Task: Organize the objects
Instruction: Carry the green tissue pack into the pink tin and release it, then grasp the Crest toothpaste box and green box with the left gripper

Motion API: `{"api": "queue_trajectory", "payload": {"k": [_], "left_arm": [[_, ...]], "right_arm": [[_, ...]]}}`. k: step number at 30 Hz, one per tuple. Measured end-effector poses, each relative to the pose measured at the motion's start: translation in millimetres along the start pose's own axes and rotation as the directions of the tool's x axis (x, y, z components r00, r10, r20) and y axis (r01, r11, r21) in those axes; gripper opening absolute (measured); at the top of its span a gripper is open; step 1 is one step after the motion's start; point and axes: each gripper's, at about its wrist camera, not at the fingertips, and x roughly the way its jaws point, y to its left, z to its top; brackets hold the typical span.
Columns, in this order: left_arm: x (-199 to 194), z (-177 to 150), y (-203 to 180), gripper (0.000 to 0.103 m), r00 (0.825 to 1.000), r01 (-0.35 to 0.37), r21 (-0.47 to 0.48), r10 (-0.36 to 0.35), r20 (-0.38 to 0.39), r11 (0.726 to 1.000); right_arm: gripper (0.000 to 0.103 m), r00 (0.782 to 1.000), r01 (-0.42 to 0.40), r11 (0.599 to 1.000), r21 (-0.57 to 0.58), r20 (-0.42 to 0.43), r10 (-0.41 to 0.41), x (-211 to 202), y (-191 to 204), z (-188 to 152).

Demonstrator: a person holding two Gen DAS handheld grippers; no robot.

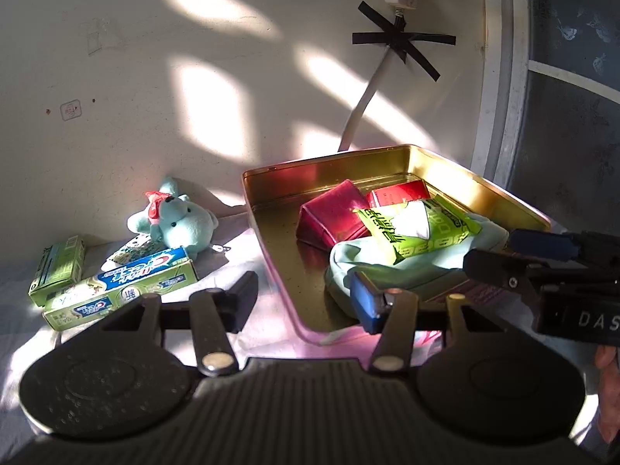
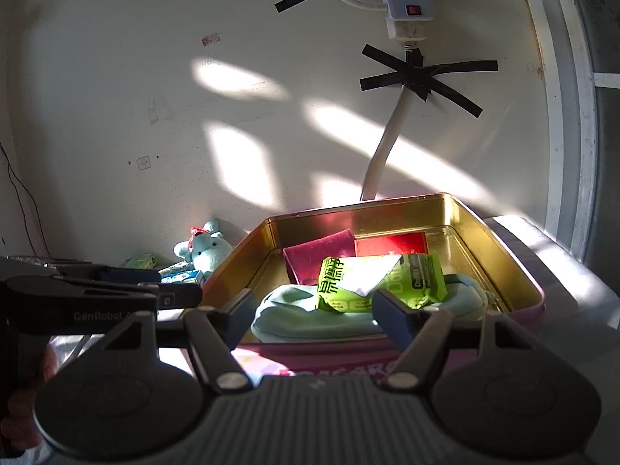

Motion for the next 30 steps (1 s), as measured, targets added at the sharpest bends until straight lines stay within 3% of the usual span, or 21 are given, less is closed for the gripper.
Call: {"api": "queue_trajectory", "payload": {"k": [6,20,26,30], "left_arm": [[-7,-28,41,0.055,0.996,-0.077,-0.046,0.075,-0.046,0.996],[-23,-74,126,0.055,0.972,-0.223,-0.126,0.211,-0.099,0.967],[-22,-92,170,0.056,0.957,-0.282,-0.187,0.263,-0.120,0.941],[-20,-104,204,0.056,0.945,-0.324,-0.280,0.297,-0.135,0.903]], "right_arm": [[0.067,0.998,-0.063,0.998,0.003,-0.012,0.063,2,40,-12],[0.067,0.982,-0.170,0.978,-0.119,-0.102,0.159,28,133,-26],[0.067,0.970,-0.211,0.964,-0.159,-0.157,0.186,49,165,-30],[0.067,0.956,-0.241,0.959,-0.152,-0.205,0.208,77,187,-28]]}}
